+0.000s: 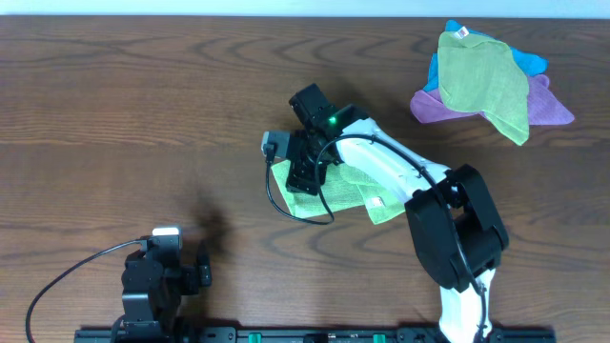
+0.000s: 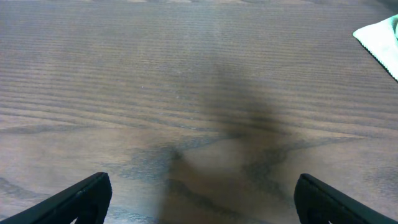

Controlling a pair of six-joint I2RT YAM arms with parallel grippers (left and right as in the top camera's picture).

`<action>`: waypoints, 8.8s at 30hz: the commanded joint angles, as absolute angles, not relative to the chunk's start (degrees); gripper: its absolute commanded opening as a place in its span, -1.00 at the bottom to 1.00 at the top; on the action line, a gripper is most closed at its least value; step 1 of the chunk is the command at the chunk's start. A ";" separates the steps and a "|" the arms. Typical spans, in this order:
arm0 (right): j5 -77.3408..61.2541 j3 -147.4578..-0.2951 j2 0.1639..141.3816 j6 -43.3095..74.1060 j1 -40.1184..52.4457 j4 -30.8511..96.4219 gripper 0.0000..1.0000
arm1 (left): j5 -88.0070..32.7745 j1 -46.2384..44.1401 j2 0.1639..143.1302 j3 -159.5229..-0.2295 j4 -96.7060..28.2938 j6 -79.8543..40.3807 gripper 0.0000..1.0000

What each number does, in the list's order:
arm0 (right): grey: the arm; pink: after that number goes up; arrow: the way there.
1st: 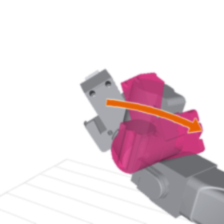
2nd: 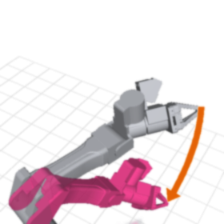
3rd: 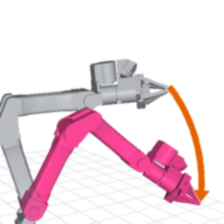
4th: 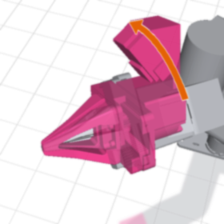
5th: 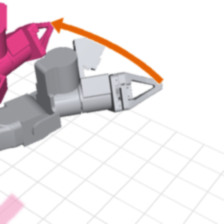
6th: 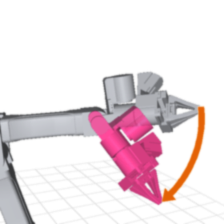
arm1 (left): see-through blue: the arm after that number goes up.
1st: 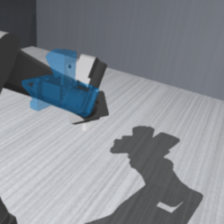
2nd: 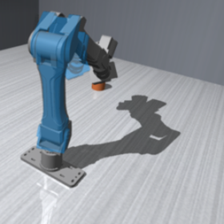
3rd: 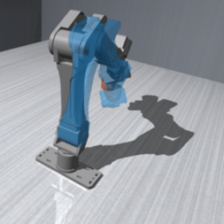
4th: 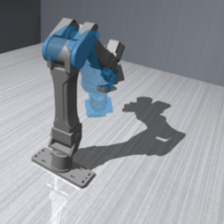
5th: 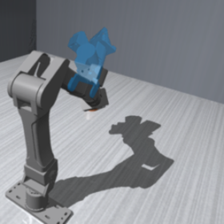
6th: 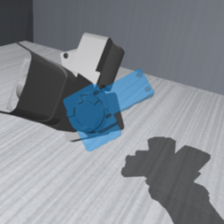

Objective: Fold the cloth
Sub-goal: 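Lower the right gripper and grasp a corner of the yellow-green cloth, then drag the cloth corner toward the front right with the right gripper, then reach the left gripper to the cloth's left edge, then grasp the cloth's left edge with the left gripper while right holds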

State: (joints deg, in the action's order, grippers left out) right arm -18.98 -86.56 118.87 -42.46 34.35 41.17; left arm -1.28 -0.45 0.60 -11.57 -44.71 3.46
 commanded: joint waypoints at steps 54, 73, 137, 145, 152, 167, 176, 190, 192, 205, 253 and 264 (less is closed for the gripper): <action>4.62 -91.74 103.39 -18.57 40.62 75.81 -0.98 | -1.48 -0.58 0.25 -10.33 -46.50 4.27 0.91; -2.00 -73.41 92.29 30.52 45.65 90.85 -0.49 | -1.48 -0.58 0.25 -10.33 -46.50 4.27 0.90; -2.83 -64.71 62.74 41.39 38.22 65.82 0.99 | -40.45 -1.54 29.28 -28.56 -34.74 -24.53 0.91; -3.42 -61.95 60.75 52.95 39.22 69.65 0.98 | -31.46 -11.27 54.78 -43.88 -52.84 -13.19 0.91; -7.53 -53.54 60.95 63.88 46.17 61.25 0.92 | -24.16 -22.72 71.44 -47.75 -53.30 -9.98 0.91; -3.22 -53.01 61.82 62.67 47.81 59.35 0.96 | -31.14 -22.92 90.13 -47.77 -32.36 -2.92 0.93; -1.98 -53.01 61.82 61.65 47.81 59.37 0.98 | -39.55 -22.94 97.60 -47.77 -26.85 -2.74 0.96; -0.60 -53.01 61.82 61.65 47.81 59.55 0.98 | -40.36 -26.81 100.22 -47.72 -28.49 -1.58 0.70; -0.62 -53.01 61.82 61.65 47.81 59.57 0.97 | -38.44 -27.42 100.66 -47.72 -28.45 -1.63 0.15; -5.10 -53.01 61.82 61.65 47.88 59.57 0.87 | -29.45 -27.22 101.14 -49.32 -29.34 -3.49 -0.88; -5.98 -39.53 83.07 86.13 51.37 33.93 0.56 | -30.65 -27.35 100.82 -61.73 -31.35 -6.46 -0.88; -8.08 -39.53 85.89 83.81 51.40 31.05 -0.95 | -31.53 -27.35 100.82 -61.73 -31.51 -6.44 -0.88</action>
State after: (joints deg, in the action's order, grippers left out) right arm -7.79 -39.62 85.65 84.44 50.87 31.05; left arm -31.11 -27.44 100.84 -61.17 -31.27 -6.20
